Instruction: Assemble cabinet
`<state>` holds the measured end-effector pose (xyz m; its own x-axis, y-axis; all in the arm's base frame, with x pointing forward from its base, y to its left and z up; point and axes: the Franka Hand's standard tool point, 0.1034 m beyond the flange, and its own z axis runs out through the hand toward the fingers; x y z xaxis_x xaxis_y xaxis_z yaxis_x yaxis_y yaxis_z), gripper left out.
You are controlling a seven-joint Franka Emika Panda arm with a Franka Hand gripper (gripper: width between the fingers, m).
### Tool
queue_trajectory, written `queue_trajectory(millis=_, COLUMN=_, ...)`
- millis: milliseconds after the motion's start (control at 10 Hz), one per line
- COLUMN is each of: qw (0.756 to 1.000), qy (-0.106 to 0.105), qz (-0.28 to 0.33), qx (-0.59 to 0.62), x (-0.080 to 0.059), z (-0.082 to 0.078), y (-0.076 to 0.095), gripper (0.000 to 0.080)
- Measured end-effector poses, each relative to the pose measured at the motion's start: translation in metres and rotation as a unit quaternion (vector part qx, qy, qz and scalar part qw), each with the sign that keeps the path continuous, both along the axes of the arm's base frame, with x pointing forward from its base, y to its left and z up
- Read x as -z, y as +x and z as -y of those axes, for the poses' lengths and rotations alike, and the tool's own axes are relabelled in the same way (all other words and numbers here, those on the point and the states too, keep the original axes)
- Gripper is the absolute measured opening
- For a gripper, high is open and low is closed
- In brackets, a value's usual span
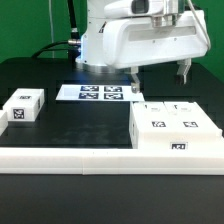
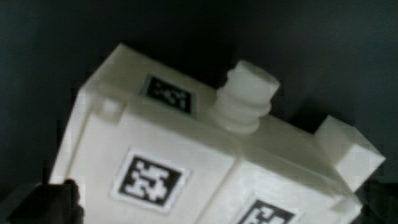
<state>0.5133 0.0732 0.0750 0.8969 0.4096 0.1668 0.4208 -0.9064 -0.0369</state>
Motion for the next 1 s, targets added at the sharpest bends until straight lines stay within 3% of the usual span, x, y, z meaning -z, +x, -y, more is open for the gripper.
queue_trajectory(millis=400, qw=0.988, qy=0.032, qz=-0.018, qx=0.149, x=-0.001, z=-0.006, y=0.0, gripper=0.0797)
queue_trajectory(millis=600, qw=0.978, qy=0.034, qz=-0.028, qx=0.202, x=0.0, z=-0.016, y=-0.005, gripper=0.0797)
queue_trajectory(millis=800, qw=0.984, qy=0.01, qz=-0.02, qx=0.176, x=0.008, z=-0.034, y=-0.019, gripper=0.0797)
queue_trajectory(millis=1000, qw=0.984, qy=0.006, qz=-0.006, qx=0.178, x=0.019, z=-0.025, y=-0.019, gripper=0.0797)
